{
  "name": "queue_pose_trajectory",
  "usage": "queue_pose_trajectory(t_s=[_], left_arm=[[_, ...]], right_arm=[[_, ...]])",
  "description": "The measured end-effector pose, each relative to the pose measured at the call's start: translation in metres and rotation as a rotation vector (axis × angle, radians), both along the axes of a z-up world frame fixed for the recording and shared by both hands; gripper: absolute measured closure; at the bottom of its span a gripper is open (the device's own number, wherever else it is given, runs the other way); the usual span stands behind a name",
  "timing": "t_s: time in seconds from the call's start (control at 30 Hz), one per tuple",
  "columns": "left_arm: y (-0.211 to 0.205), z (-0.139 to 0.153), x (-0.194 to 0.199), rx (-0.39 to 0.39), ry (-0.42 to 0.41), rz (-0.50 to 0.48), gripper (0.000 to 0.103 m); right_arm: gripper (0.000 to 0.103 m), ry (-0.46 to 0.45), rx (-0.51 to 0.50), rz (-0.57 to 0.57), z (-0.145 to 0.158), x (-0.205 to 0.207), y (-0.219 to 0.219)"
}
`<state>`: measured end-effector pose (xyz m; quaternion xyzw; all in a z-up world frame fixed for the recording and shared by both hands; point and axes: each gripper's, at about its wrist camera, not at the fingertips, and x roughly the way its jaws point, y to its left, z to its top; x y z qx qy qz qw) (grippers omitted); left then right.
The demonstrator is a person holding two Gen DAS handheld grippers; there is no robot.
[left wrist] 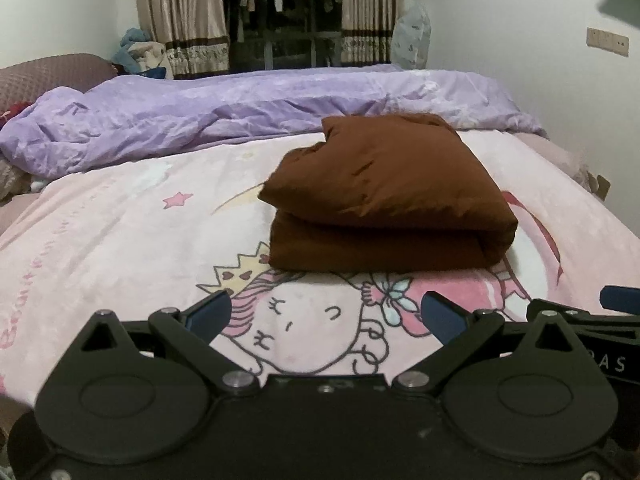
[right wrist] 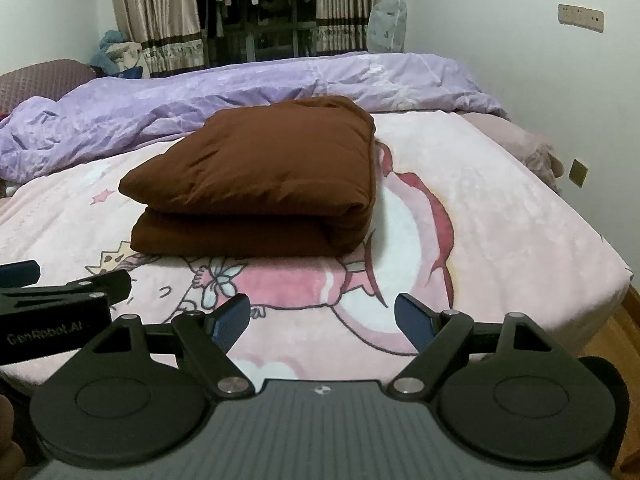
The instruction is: Fold large clothes
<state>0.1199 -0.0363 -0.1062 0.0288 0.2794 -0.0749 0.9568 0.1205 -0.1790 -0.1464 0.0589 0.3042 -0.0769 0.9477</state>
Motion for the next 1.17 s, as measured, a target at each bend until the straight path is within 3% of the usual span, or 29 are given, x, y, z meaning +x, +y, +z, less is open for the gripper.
queue_pose_trajectory(t_s=[0.13, 0.37, 0.6, 0.77, 1.0, 1.17], left_arm=[[0.008, 0.000, 0.002, -0.032, 0.017, 0.036, 0.000], [0.005, -0.006, 0.006, 0.013, 0.040, 0.049, 0.000], [-0.005, -0.006, -0.001, 0.067, 0.009, 0.029, 0.000], [-0.005, -0.005, -0.005, 0.057, 0.001, 0.015, 0.000], [-0.015, -0.004, -0.013, 0.120, -0.040, -0.006, 0.000], [-0.016, -0.004, -0.019, 0.116, -0.072, -0.023, 0.000]], right_arm=[[0.007, 0.000, -0.001, 0.002, 0.001, 0.000, 0.000], [0.007, 0.000, 0.003, -0.004, 0.000, -0.001, 0.000], [0.007, 0.005, 0.005, -0.004, -0.001, -0.003, -0.003], [0.007, 0.013, -0.004, 0.006, -0.002, -0.004, -0.003], [0.007, 0.018, -0.009, 0.013, -0.002, -0.004, 0.000], [0.007, 0.018, -0.010, 0.013, -0.003, -0.005, 0.000]])
